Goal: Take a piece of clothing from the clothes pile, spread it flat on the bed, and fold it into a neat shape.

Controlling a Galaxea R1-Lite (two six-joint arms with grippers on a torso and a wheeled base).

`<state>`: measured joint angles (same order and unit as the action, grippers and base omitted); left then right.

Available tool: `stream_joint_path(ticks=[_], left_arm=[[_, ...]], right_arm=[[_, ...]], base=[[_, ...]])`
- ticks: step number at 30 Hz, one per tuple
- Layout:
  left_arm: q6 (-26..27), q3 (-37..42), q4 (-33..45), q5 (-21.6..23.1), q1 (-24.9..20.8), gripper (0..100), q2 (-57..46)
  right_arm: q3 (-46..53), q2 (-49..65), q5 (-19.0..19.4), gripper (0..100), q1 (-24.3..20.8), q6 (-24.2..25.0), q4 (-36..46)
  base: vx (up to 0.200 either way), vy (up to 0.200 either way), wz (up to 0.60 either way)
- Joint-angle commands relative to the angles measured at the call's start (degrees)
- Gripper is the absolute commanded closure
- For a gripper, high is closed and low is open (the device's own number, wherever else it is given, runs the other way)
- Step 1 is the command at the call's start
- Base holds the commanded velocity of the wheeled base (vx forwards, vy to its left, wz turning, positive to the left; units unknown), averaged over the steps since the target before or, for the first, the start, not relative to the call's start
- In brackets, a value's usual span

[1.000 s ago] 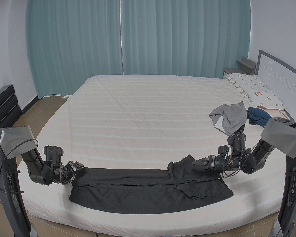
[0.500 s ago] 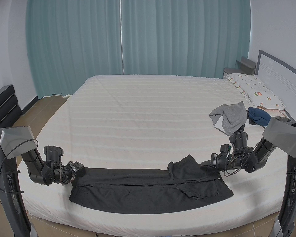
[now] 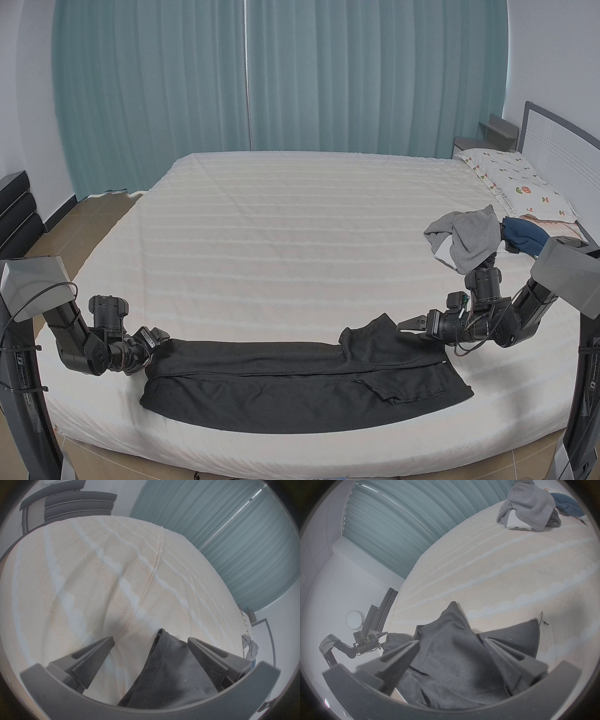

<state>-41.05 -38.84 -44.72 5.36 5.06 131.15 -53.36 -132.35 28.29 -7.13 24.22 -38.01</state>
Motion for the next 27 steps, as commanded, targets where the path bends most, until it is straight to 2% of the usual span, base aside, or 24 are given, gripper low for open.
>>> stream_joint_path(ticks=[1, 18, 19, 27], left_arm=[[-0.1, 0.0, 0.0, 0.0, 0.0, 0, 0.3], [0.0, 0.0, 0.0, 0.0, 0.0, 0, 0.3], [0.0, 0.0, 0.0, 0.0, 0.0, 0, 0.3], [0.1, 0.0, -0.1, 0.0, 0.0, 0, 0.3]], right_arm=[[-0.6, -0.9, 0.0, 0, 0.1, 0.0, 0.0], [-2.9, -4.2, 0.0, 0, -1.2, 0.2, -0.2], [-2.7, -4.2, 0.0, 100, -1.3, 0.0, -0.2], [-1.4, -2.2, 0.0, 100, -0.7, 0.0, -0.1]], base=[[0.000, 0.000, 0.00], [0.000, 0.000, 0.00], [0.000, 0.000, 0.00], [0.000, 0.000, 0.00]])
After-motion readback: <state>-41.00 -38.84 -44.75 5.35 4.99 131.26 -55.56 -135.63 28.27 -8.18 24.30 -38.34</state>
